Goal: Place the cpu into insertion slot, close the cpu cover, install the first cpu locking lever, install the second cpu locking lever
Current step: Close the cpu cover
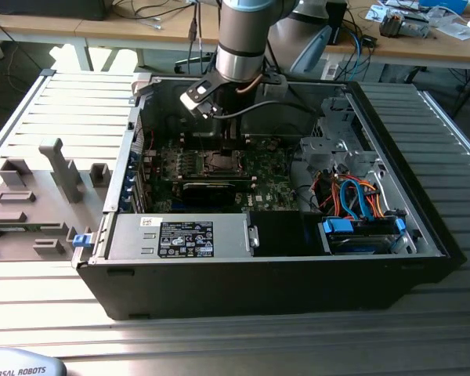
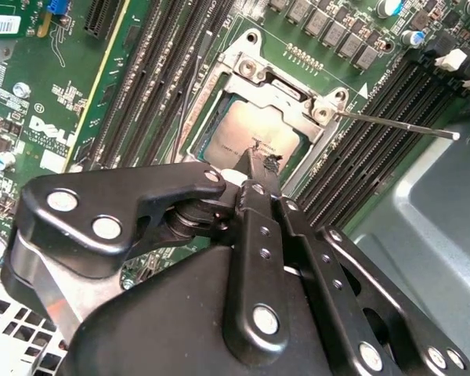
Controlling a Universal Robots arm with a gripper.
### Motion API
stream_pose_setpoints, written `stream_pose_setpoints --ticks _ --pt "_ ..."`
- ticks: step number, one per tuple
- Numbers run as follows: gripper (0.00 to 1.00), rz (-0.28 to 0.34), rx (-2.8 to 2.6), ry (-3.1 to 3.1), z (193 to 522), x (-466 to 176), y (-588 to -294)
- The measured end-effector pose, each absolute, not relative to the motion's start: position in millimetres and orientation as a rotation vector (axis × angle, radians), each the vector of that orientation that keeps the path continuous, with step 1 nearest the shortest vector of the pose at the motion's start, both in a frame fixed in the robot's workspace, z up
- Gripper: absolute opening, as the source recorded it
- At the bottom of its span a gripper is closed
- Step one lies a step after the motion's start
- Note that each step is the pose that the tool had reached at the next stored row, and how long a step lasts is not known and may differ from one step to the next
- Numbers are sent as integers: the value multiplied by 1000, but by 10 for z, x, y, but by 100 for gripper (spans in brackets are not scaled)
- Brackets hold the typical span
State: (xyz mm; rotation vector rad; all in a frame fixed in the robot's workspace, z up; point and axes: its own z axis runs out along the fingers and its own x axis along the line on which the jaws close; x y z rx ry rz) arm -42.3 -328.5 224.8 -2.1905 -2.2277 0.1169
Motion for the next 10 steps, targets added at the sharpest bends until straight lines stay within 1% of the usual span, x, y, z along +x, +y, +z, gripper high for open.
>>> stream_pose_setpoints --ticks 10 --pt "11 117 -2191 -2228 2342 -423 -3285"
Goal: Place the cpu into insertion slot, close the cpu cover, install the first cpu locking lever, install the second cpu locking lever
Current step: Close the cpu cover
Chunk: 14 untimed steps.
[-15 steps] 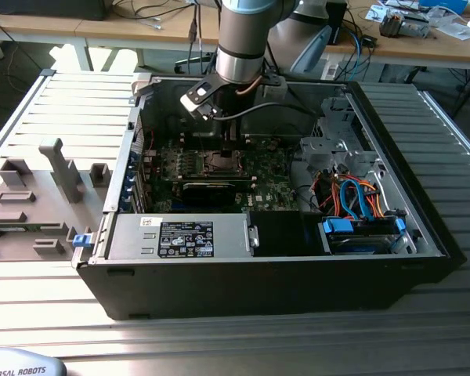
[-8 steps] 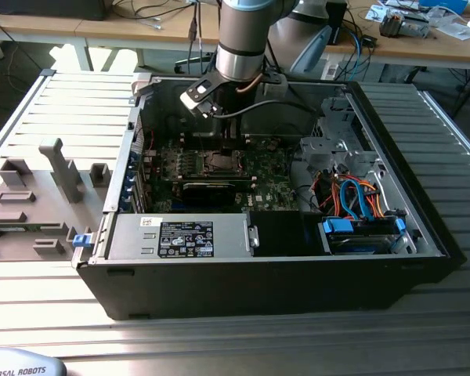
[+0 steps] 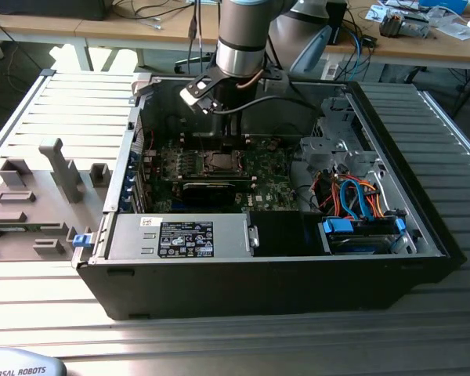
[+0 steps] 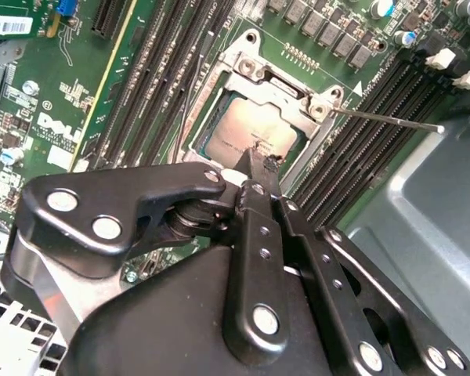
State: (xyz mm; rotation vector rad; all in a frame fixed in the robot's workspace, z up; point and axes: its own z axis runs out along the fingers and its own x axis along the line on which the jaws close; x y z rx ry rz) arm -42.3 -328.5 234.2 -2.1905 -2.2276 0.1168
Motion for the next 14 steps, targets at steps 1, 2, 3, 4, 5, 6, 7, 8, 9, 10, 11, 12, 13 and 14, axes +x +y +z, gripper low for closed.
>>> stream_pose_setpoints --ticks 1,2,3,4,5,6,7,8,9,10,11,12,13,14 --pt "11 117 -2190 -2228 2355 -424 -3285" --pt "11 117 -2190 -2228 2370 -423 -3285" --pt "11 117 -2190 -2228 2381 -424 -3286" --pt "11 117 -2191 -2228 2395 -423 -3285" --pt "11 117 -2191 -2228 2407 -423 -3285" --pt "11 117 -2191 -2228 2419 -424 -3285" --pt "11 117 -2190 -2228 2430 -423 -3285" --pt "11 117 -2191 -2228 2439 -424 -3285" --pt "11 117 -2190 -2228 2448 -424 -3285" --pt "11 117 -2190 -2228 2456 -424 -3285" --pt "11 117 -2190 -2228 2463 -424 -3285" --pt "11 117 -2191 -2228 2472 -424 -3285" --pt "11 117 -2191 -2228 2479 -424 -3285" --pt "11 117 -2191 -2228 2489 -424 -3285"
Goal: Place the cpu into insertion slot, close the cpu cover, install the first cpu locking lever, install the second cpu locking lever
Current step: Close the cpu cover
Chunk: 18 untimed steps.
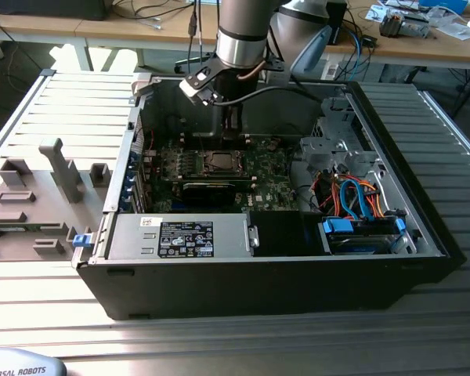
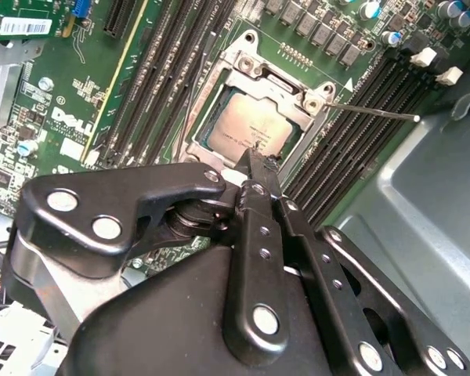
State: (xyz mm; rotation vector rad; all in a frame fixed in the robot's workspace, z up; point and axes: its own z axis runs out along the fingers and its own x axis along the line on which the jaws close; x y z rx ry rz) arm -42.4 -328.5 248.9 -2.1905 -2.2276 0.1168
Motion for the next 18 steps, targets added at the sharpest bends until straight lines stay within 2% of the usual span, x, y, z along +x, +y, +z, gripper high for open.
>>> stream_pose_setpoints --ticks 18 --pt "11 117 -2191 -2228 2574 -423 -3285"
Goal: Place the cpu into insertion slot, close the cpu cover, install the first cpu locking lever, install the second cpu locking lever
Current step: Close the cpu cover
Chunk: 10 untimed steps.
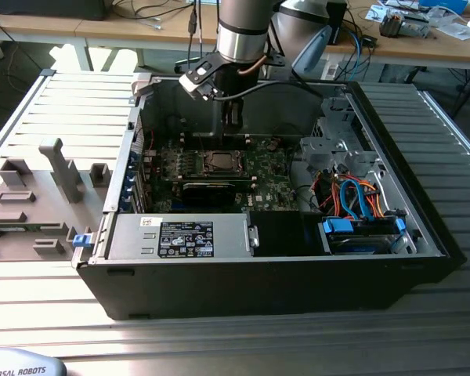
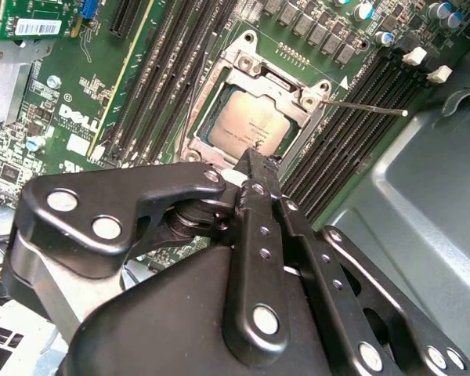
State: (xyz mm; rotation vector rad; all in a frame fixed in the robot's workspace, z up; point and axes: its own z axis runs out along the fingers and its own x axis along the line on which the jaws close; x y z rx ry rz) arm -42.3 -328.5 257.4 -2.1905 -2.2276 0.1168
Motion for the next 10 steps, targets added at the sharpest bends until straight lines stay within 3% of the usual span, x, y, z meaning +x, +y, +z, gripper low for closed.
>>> stream_pose_setpoints --ticks 10 --pt "11 117 -2191 -2228 2622 -424 -3285"
